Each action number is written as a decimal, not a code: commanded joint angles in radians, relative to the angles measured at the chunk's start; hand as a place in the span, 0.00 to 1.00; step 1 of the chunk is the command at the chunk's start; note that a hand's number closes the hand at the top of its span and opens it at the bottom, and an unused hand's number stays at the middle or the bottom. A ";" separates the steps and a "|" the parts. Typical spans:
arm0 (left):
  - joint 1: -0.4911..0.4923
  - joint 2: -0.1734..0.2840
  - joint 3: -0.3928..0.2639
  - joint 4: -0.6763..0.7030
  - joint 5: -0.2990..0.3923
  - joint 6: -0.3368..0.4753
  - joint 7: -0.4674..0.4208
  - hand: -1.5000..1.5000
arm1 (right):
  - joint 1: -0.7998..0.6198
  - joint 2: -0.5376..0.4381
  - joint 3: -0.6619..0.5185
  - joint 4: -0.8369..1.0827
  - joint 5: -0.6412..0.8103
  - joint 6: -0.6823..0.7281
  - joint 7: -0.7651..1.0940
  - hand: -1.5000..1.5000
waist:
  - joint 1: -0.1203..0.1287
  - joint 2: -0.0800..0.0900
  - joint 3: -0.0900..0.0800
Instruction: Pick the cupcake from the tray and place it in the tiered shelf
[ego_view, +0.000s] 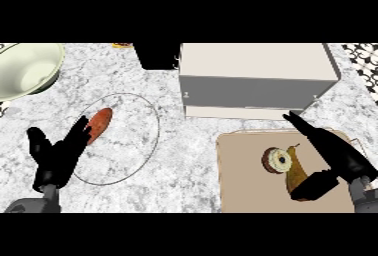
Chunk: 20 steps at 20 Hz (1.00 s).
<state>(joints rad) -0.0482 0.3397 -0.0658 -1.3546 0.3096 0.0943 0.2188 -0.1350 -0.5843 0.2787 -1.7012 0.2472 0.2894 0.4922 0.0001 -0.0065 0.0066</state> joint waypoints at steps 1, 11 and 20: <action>0.015 -0.029 -0.016 -0.059 -0.023 0.030 0.093 0.50 | -0.056 0.072 0.005 0.086 0.076 0.007 -0.016 0.00 | 0.006 0.007 -0.006; 0.011 -0.086 0.013 0.057 -0.068 -0.010 0.002 0.50 | -0.050 0.147 -0.006 0.185 0.244 -0.034 -0.059 0.00 | 0.004 0.007 -0.007; 0.035 -0.098 0.043 -0.020 -0.100 -0.008 0.062 0.50 | -0.039 0.230 -0.046 0.336 0.339 -0.107 -0.230 0.00 | 0.004 0.007 -0.006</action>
<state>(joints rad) -0.0463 0.2677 -0.0187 -1.3772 0.2264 0.0779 0.2592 -0.1666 -0.3937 0.2415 -1.4269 0.5538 0.1998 0.3092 0.0032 -0.0053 0.0067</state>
